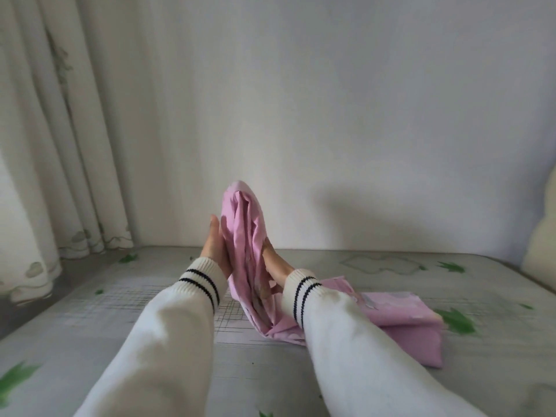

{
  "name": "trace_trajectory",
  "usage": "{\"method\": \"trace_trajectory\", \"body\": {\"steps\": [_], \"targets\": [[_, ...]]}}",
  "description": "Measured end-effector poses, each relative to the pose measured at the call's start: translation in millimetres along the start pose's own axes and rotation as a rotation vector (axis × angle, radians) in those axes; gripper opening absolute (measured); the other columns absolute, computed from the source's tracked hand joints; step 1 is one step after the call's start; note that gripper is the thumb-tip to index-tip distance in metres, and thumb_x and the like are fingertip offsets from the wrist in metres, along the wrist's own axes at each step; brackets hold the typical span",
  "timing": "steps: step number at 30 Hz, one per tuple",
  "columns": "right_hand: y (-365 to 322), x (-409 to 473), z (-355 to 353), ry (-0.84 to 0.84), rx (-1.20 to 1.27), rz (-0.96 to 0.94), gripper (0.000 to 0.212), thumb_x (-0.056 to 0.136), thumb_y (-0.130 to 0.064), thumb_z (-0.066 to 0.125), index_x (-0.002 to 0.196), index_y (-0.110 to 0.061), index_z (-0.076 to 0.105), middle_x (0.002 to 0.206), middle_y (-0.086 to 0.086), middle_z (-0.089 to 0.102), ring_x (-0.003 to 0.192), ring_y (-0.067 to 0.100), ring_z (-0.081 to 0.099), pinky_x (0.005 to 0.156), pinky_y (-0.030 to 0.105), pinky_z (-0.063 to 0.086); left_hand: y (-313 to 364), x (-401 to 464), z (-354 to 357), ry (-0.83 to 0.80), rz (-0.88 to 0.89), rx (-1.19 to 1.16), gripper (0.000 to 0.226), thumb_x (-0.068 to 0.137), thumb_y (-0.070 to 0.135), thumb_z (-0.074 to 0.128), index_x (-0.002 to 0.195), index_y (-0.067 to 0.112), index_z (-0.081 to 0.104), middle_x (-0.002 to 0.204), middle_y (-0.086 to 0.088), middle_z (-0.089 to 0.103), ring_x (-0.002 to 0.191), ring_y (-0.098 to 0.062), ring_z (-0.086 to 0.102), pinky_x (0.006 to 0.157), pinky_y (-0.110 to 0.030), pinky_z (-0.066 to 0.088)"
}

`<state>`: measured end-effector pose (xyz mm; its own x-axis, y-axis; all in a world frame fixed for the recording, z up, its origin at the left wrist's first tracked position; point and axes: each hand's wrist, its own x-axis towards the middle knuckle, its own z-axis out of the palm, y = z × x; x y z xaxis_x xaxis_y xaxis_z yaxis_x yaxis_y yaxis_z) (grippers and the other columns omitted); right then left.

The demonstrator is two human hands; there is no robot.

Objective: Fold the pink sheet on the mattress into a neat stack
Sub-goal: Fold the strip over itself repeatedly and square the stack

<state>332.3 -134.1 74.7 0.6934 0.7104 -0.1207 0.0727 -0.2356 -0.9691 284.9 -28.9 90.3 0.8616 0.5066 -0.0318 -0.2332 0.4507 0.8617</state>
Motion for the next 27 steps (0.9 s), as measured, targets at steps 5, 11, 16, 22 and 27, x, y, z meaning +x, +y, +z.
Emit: {"method": "trace_trajectory", "body": {"steps": [5,11,16,22,27], "targets": [[8,4,-16,-0.017,0.185,0.021,0.068,0.080,-0.078,0.024,0.107,-0.024,0.056,0.078,-0.003,0.060,0.068,0.011,0.055,0.063,0.029,0.048,-1,12,7,-0.017,-0.044,0.101,0.058,0.090,0.064,0.025,0.087,0.022,0.063,0.075,-0.006,0.075,0.087,-0.020,0.062,0.068,-0.031,0.046],[14,8,-40,0.048,0.370,0.001,0.058,0.086,-0.067,0.035,0.112,-0.021,0.058,0.100,0.004,0.066,0.094,0.019,0.060,0.081,0.037,0.052,-26,19,22,-0.056,-0.110,0.209,0.063,0.089,0.066,0.026,0.090,0.018,0.068,0.076,-0.010,0.076,0.085,-0.025,0.066,0.072,-0.031,0.051],[15,3,-69,0.136,0.516,-0.061,0.062,0.087,-0.063,0.035,0.132,-0.022,0.049,0.133,0.010,0.055,0.123,0.030,0.052,0.096,0.043,0.046,-45,20,38,-0.072,-0.145,0.286,0.070,0.083,0.069,0.036,0.115,0.013,0.063,0.097,-0.017,0.070,0.088,-0.027,0.066,0.080,-0.033,0.052],[20,-8,-109,0.301,0.678,-0.096,0.055,0.099,-0.039,0.026,0.138,-0.003,0.038,0.143,0.020,0.042,0.123,0.034,0.048,0.086,0.036,0.042,-62,6,61,-0.139,-0.154,0.395,0.061,0.062,0.077,0.058,0.084,0.021,0.065,0.089,-0.004,0.067,0.067,-0.017,0.064,0.057,-0.024,0.055],[33,-24,-147,0.119,0.796,-0.073,0.067,0.088,-0.061,0.033,0.112,-0.006,0.060,0.101,0.019,0.068,0.097,0.031,0.060,0.091,0.035,0.044,-78,-4,81,-0.230,-0.003,0.582,0.040,0.099,0.037,0.034,0.139,0.042,0.037,0.103,-0.023,0.069,0.087,-0.032,0.064,0.086,-0.044,0.053]]}}
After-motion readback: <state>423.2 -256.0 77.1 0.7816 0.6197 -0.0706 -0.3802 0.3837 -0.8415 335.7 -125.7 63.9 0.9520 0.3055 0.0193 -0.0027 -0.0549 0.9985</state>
